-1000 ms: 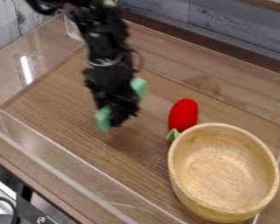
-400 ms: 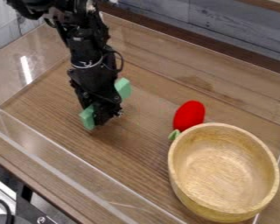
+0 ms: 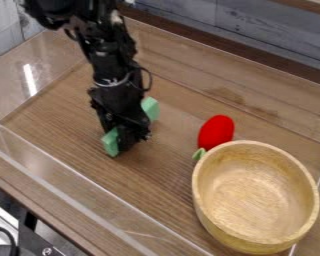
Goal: Remove the green block from the brown bowl and put it on the table
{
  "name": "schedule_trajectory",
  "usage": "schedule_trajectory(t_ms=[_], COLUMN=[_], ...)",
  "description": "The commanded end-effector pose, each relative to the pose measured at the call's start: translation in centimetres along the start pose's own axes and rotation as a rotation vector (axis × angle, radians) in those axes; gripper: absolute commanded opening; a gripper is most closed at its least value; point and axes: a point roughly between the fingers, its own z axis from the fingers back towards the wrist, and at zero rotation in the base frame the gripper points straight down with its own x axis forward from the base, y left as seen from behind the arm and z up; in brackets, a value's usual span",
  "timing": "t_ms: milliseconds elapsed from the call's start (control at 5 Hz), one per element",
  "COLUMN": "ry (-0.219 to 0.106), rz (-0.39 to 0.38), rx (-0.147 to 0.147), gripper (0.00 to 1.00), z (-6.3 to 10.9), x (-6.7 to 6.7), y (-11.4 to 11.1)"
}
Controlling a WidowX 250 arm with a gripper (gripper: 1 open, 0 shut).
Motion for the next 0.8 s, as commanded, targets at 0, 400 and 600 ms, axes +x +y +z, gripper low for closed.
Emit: schedule_trajectory(t_ms=[0, 400, 600], ry=[-0.048, -0.031, -0.023], rz=[-0.006, -0.022, -0.015], rx=[0.019, 0.009, 0.001], gripper=[0.0, 0.0, 0.0], z=[0.7, 0.4, 0.3], x=[2.5, 3.6, 3.4], y=[-0.9, -2.4, -2.4])
